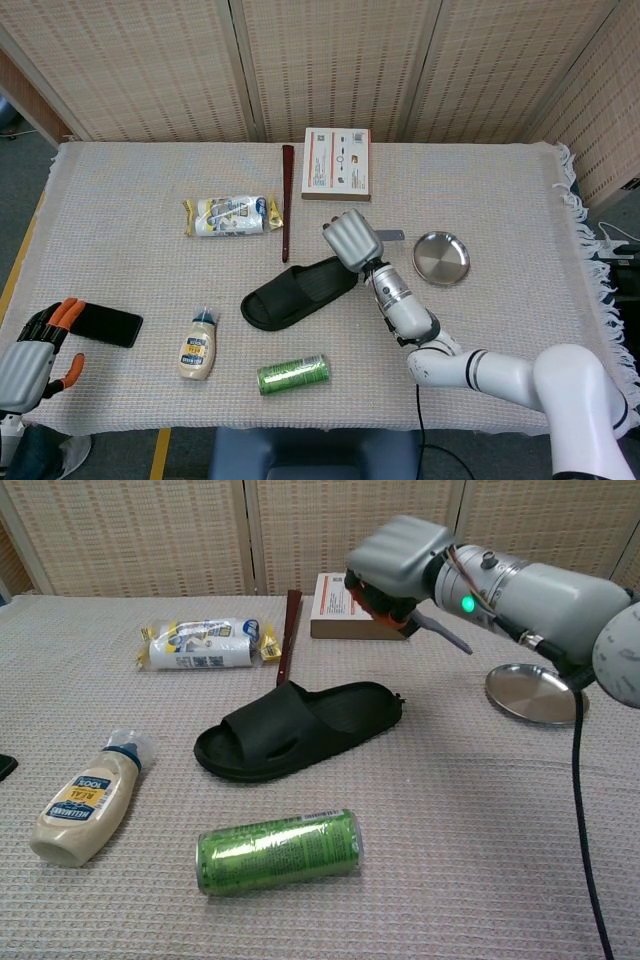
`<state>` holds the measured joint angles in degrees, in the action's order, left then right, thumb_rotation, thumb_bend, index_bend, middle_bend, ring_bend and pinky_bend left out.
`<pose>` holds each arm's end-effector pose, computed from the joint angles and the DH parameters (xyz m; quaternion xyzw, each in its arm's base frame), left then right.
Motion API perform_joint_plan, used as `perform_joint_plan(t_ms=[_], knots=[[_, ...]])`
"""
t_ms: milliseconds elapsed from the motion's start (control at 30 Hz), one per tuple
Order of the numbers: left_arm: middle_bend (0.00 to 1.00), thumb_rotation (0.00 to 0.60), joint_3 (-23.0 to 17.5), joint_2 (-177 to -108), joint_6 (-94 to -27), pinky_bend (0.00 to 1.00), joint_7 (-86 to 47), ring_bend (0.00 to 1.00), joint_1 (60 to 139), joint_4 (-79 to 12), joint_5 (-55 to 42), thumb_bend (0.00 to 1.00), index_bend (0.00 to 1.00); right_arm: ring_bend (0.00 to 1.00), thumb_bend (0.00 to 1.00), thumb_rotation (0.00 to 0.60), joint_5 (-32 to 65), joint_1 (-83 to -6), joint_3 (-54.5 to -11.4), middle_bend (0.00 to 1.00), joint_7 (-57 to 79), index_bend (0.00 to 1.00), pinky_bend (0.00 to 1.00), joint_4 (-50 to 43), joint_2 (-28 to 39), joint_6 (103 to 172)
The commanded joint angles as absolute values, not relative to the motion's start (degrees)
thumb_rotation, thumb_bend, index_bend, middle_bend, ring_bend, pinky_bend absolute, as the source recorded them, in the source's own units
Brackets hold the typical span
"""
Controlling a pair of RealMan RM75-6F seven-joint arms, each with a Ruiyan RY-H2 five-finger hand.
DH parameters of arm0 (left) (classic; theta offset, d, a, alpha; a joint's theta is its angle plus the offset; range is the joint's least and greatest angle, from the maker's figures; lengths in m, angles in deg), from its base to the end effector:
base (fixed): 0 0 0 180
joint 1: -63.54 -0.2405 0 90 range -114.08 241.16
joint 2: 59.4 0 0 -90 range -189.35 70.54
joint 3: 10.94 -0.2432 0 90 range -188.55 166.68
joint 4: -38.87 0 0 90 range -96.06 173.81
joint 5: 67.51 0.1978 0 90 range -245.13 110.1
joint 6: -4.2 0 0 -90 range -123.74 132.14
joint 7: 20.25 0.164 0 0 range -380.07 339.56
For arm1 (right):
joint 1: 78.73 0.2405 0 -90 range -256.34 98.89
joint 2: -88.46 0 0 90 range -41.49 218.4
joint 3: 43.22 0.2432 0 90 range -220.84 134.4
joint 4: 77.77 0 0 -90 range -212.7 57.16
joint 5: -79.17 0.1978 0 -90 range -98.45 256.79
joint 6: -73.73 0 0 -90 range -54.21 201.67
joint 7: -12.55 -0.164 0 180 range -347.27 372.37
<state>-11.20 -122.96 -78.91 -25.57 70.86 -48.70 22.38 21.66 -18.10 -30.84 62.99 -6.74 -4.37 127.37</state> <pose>-0.3001 0.2017 0.1578 -0.6364 -0.3861 -0.3832 0.5469 -0.0509 -0.4241 -0.0054 0.8013 -0.0708 0.2763 0.5260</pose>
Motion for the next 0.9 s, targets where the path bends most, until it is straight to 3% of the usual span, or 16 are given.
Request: perform_joint_plan(t_ms=[33,200,367,600,900], knots=[[0.00,0.600,-11.27,-123.01,-79.11,0.10,-25.34,0.00,70.82,-48.81,22.61,0.51,0.00,0.62,0.45,0.600,23.05,-19.13,-30.28,0.66,66.75,0.94,0.99,-2.21,0.70,129.45],[0.00,0.600,-11.45,-123.10,-79.30,0.10,-24.88,0.00,70.75,-49.06,22.96,0.51,0.00,0.62,0.45,0.600,26.14,-19.63,-32.54,0.66,74.71,0.94,0.99,2.30,7.10,129.83],[0.00,0.600,-11.79,-123.30,-79.07,0.10,-24.18,0.00,70.90,-49.32,23.55,0.51,0.00,0.62,0.45,0.600,29.59,-21.14,-37.99,0.66,82.71,0.94,0.99,3.72,10.27,130.04],[0.00,0.600,-12.36,-123.86,-78.75,0.10,-23.25,0.00,71.22,-49.40,24.72,0.51,0.00,0.62,0.45,0.600,30.88,-26.25,-41.79,0.66,75.69,0.94,0.99,-5.96,4.55,129.09],[0.00,0.600,-12.64,-124.49,-77.59,0.10,-21.97,0.00,71.63,-49.50,24.51,0.51,0.00,0.62,0.45,0.600,28.20,-29.60,-43.11,0.66,67.35,0.94,0.99,-18.80,-2.02,125.38]])
